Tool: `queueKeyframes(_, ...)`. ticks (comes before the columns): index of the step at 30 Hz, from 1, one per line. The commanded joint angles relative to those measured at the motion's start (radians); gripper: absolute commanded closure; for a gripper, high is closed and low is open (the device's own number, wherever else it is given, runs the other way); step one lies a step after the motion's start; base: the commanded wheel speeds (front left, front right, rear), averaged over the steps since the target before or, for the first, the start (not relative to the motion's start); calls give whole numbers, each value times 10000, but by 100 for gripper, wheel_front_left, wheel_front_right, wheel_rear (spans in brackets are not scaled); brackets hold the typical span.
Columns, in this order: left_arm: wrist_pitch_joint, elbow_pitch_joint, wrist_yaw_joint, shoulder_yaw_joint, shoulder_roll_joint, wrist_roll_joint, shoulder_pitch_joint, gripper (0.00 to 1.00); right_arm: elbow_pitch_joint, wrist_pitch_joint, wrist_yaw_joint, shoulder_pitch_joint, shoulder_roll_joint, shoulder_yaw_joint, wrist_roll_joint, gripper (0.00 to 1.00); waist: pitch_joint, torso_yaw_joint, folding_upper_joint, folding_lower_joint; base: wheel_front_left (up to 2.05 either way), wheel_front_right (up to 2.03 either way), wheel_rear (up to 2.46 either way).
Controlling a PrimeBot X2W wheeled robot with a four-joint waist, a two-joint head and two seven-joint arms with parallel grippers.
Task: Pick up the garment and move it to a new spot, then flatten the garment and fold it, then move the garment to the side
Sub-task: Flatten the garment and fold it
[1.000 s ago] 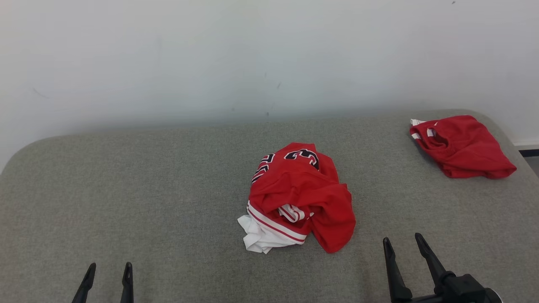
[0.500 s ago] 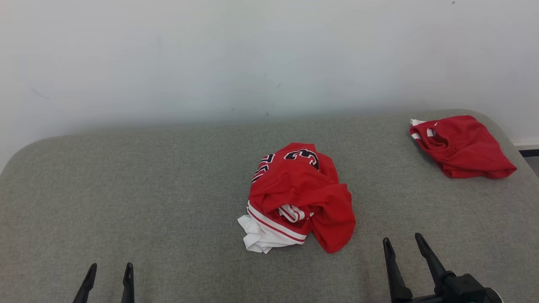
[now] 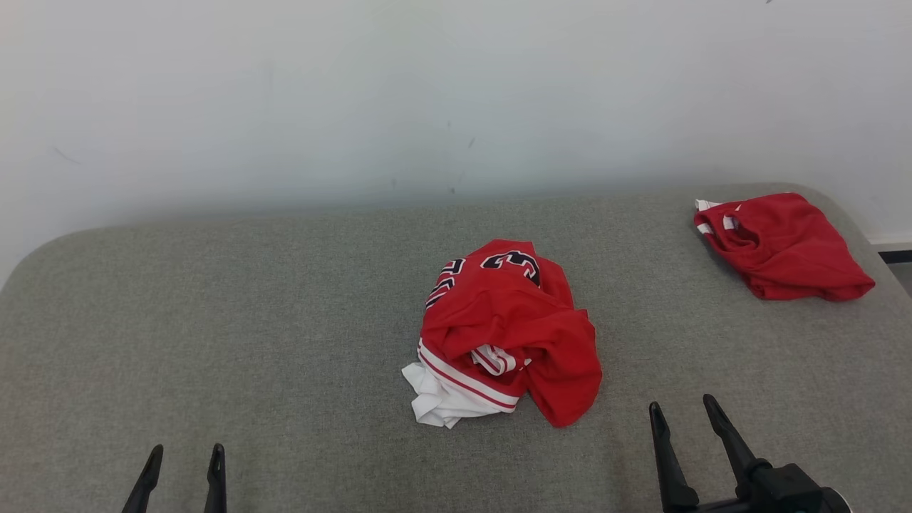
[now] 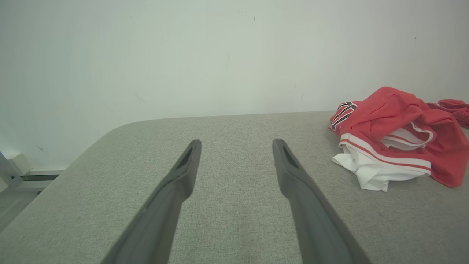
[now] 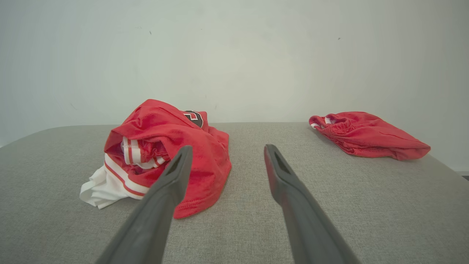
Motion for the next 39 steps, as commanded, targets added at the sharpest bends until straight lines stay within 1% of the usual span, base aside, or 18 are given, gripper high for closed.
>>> queueKeyframes(1, -29, -25, -3, 28, 19, 20, 62, 0, 5, 0, -30, 31, -15, 14, 17, 0, 3, 0, -1, 0, 0, 0, 0)
queueKeyframes(27, -29, -9, -4, -41, -11, 30, -74, 0, 53, 0, -30, 28, -19, -8, 69, 0, 4, 60, -1, 0, 0, 0, 0)
queueKeyframes(32, -29, 90, -3, -500, 15, -119, -566, 0, 55, 0, -29, -74, -6, 69, 83, 0, 114, -54, -1, 0, 0, 0, 0)
queueKeyframes(39, -29, 765, -1, -1703, 14, -388, -1779, 0, 90, 0, -30, -257, 35, 186, 139, 0, 400, -572, -1, 0, 0, 0, 0)
